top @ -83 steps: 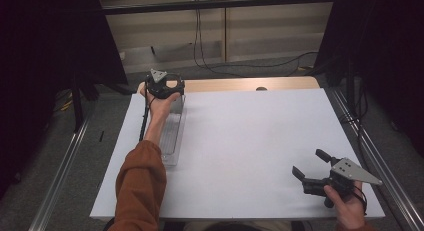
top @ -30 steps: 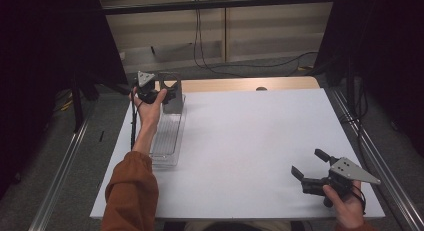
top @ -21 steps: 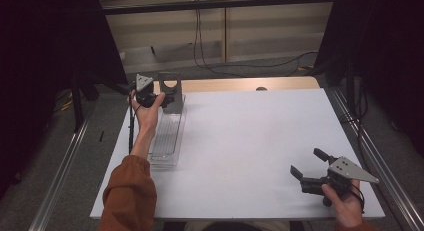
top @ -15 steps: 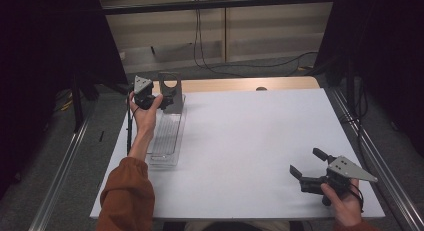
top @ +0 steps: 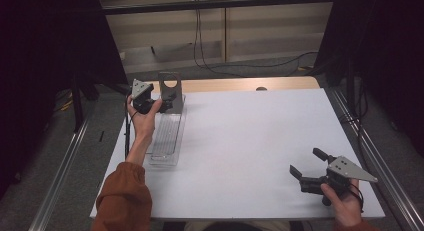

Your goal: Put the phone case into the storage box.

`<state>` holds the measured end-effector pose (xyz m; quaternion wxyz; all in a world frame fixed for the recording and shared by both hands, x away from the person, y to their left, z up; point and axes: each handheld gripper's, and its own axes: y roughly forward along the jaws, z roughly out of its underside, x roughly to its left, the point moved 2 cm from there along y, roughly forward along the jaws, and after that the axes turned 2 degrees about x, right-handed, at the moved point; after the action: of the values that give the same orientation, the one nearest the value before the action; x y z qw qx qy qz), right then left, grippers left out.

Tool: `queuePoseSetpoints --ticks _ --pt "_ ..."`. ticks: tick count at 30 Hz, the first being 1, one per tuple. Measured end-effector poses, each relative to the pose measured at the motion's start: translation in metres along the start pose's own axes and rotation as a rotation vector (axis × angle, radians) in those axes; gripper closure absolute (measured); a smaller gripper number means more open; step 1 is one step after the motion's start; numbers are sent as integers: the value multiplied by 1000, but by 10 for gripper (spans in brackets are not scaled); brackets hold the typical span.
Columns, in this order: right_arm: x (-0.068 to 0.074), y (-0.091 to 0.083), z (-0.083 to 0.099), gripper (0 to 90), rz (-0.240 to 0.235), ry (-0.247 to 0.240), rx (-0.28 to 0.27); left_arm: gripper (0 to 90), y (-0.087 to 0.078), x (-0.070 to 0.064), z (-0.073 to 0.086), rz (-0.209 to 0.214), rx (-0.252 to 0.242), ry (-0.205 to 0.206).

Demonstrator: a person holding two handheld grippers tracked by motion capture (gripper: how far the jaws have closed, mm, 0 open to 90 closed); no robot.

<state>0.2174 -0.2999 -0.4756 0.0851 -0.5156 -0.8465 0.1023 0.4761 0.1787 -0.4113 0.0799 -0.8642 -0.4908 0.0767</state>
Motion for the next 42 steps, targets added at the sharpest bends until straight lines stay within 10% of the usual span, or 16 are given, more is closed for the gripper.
queuePoseSetpoints --ticks 19,42 --pt "1 -3 -1 0 17 4 1 28 -17 -24 5 111 -42 -18" --pt "1 -2 -1 0 18 2 -2 24 -65 -26 18 114 -57 -4"
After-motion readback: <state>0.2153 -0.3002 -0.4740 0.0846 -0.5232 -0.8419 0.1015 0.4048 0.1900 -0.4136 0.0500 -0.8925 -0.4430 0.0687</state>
